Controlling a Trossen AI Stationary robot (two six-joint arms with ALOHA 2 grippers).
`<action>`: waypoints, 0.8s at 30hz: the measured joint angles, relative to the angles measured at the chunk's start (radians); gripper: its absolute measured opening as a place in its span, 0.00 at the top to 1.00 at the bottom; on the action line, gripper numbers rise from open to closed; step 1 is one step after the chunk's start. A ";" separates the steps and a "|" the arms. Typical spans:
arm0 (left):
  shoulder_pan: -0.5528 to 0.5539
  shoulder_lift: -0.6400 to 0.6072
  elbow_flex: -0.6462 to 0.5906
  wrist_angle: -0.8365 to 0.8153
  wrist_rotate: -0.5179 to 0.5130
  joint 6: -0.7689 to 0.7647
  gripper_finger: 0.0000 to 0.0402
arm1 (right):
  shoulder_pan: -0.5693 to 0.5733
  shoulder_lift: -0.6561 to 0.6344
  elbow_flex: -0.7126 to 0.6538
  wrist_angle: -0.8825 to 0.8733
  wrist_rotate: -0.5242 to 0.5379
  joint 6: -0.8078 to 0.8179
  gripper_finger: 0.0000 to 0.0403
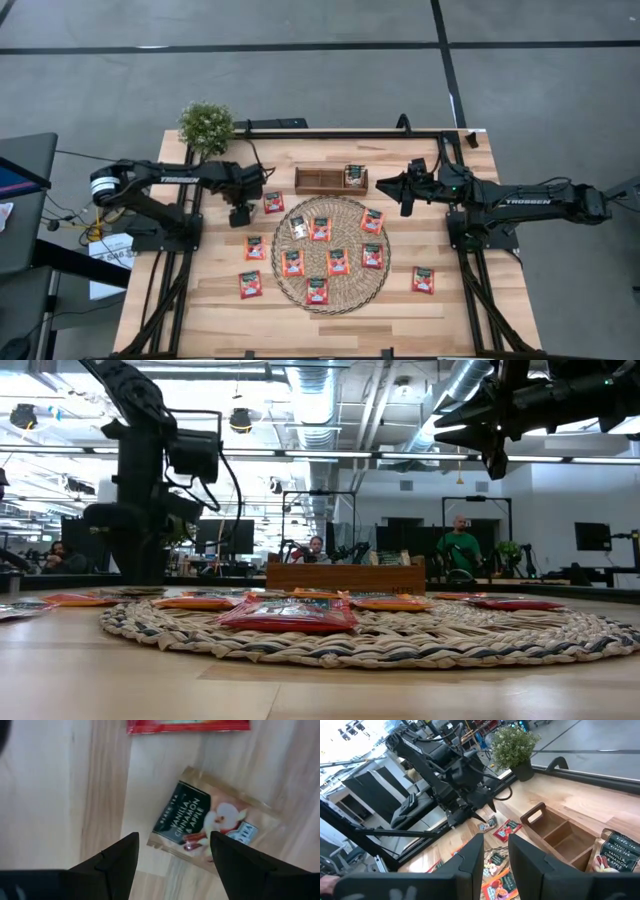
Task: Pick & Place Tea
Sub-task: Put the brown tea bag into the right section of the wooden organizer
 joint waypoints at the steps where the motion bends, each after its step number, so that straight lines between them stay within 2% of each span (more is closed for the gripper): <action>1: 0.007 0.003 0.000 0.005 0.004 0.000 0.41 | 0.000 0.000 0.000 0.000 0.000 0.002 0.80; 7: 0.014 0.005 0.027 -0.001 0.023 0.005 0.41 | 0.000 0.000 0.000 0.000 0.001 0.016 0.80; 12: 0.014 0.012 0.044 0.039 0.021 0.097 0.41 | 0.000 0.000 0.000 0.000 0.008 0.016 0.80; 24: 0.014 0.148 0.049 0.071 0.038 0.131 0.51 | 0.000 0.000 0.000 -0.001 0.007 0.016 0.80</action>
